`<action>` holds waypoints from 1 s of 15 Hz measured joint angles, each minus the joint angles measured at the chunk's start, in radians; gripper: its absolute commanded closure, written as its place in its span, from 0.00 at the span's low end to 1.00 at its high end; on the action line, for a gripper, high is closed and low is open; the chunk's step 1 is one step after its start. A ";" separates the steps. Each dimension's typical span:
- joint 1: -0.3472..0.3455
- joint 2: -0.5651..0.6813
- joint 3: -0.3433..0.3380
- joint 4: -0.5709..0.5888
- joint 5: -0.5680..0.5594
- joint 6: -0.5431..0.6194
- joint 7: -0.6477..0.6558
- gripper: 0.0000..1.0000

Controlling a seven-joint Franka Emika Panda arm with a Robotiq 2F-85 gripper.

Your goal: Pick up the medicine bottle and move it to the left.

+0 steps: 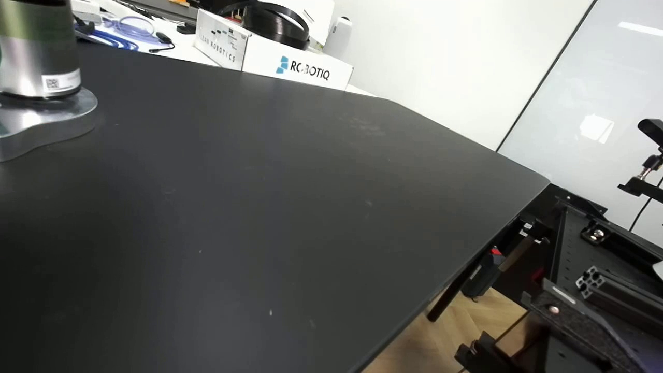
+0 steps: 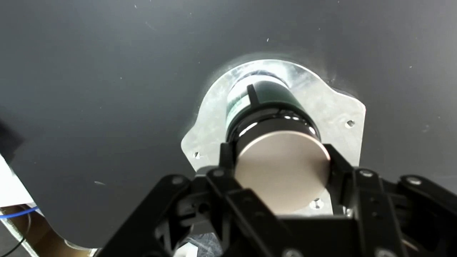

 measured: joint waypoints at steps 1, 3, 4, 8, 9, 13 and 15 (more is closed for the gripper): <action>0.004 0.014 0.000 0.019 0.000 0.000 -0.011 0.64; 0.008 0.036 0.000 0.056 0.001 -0.001 -0.032 0.14; 0.008 0.046 0.000 0.072 0.002 -0.001 -0.038 0.13; 0.012 0.075 0.000 0.123 0.002 -0.002 -0.059 0.00; 0.015 0.074 0.001 0.131 0.002 -0.003 -0.061 0.00; 0.033 0.045 0.002 0.157 0.001 -0.017 -0.064 0.00; 0.044 0.011 0.002 0.160 0.001 -0.031 -0.064 0.00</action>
